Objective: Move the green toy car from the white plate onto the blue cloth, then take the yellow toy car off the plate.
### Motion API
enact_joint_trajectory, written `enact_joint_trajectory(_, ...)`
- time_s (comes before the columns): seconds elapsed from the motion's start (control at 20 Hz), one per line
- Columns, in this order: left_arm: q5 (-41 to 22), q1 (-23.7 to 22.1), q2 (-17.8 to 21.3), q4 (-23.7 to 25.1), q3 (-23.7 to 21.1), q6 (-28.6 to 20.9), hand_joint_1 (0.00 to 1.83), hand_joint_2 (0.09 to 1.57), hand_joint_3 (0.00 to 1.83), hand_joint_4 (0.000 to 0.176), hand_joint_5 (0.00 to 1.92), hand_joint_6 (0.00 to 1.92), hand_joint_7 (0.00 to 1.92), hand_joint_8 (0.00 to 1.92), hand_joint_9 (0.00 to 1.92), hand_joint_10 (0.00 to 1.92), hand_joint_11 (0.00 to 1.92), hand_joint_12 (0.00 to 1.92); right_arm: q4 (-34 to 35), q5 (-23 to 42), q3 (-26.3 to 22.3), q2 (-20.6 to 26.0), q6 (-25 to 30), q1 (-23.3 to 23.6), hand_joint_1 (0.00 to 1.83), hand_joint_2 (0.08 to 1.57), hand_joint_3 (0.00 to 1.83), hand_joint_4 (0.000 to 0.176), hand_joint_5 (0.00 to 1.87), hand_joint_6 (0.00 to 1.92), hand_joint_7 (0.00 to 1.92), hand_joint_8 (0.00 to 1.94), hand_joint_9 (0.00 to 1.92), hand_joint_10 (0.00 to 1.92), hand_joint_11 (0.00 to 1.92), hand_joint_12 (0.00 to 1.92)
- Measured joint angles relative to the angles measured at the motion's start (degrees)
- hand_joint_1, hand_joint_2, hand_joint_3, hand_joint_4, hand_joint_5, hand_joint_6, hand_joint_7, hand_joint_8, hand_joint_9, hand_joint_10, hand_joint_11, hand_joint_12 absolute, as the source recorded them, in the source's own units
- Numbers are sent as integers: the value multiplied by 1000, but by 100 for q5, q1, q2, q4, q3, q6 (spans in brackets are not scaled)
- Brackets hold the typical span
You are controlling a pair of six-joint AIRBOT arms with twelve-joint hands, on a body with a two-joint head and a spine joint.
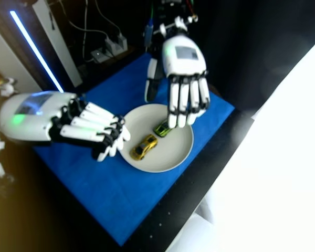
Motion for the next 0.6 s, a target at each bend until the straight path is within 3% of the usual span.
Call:
enact_joint_trajectory(0.15,216,-13,-212,-22,227,2,898,907,0,0,748,46,774,85,499,689,105,1565,2,4,15,0,0,0,1009,1067,3,0,549,717,530,969,403,1389,282,1903)
enact_joint_trajectory(0.2,291,-13,-260,-31,286,4,921,902,0,0,751,37,778,61,514,632,101,1545,2,4,15,0,0,0,988,1082,5,0,485,786,491,978,353,1378,193,1907)
enact_joint_trajectory(0.3,402,-13,-376,-44,411,4,926,908,0,0,748,22,750,24,493,549,72,1530,0,4,15,0,0,0,1003,1074,0,0,505,816,519,984,395,1396,264,1920)
enact_joint_trajectory(0.5,507,-13,-553,-157,579,4,1005,887,0,0,803,19,839,82,425,1116,214,1752,4,2,15,0,0,0,981,1067,0,0,545,728,580,895,448,1348,308,1881)
enact_joint_trajectory(0.6,535,-13,-590,-229,658,7,1009,883,0,0,811,7,725,492,463,1247,313,1802,2,4,15,0,0,0,1040,1061,0,0,549,713,571,1004,455,1432,338,1919)
